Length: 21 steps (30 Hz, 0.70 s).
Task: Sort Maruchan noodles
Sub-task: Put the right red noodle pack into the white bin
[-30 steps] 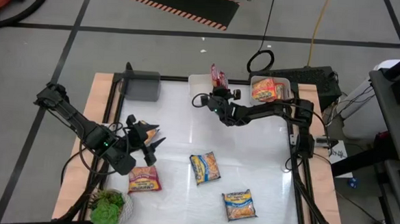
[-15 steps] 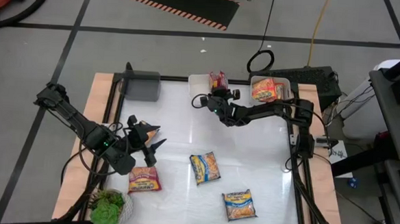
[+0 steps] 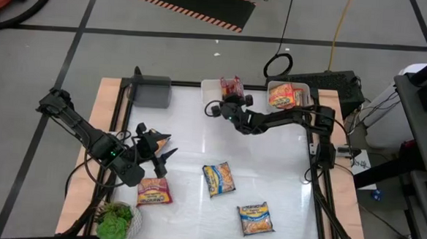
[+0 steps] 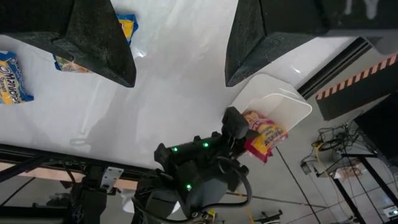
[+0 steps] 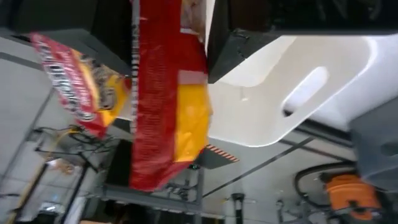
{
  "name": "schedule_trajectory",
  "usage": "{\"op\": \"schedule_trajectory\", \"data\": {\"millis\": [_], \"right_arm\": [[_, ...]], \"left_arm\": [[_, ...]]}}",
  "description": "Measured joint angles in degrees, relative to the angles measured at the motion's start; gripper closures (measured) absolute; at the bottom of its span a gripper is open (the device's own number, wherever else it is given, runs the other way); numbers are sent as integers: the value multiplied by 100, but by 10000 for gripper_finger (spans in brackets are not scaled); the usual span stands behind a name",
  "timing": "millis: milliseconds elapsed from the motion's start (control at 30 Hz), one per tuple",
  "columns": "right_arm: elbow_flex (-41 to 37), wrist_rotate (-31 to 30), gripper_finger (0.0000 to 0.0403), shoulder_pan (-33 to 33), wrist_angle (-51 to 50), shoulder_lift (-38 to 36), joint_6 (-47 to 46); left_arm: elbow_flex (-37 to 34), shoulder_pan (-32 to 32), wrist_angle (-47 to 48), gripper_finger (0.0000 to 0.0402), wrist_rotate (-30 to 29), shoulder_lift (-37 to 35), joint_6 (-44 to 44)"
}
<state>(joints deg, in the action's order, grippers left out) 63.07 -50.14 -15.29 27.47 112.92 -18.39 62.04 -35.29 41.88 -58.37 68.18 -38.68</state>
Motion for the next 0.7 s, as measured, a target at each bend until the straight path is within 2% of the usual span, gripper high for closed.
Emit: {"op": "schedule_trajectory", "data": {"millis": [133,267,367,533,700], "right_arm": [[2,369,283,-37,-143,-82,-144],[7,377,307,-62,-302,-111,-215],[4,331,308,-61,-229,-111,-203],[-2,-242,297,3,364,-104,-66],[-2,-923,302,200,744,-102,292]], "left_arm": [[0,1,2,149,1,0,0],[0,0,3,149,0,0,0],[0,1,4,149,0,2,0],[0,0,3,149,0,2,22],[0,-4,6,149,98,4,24]]}}
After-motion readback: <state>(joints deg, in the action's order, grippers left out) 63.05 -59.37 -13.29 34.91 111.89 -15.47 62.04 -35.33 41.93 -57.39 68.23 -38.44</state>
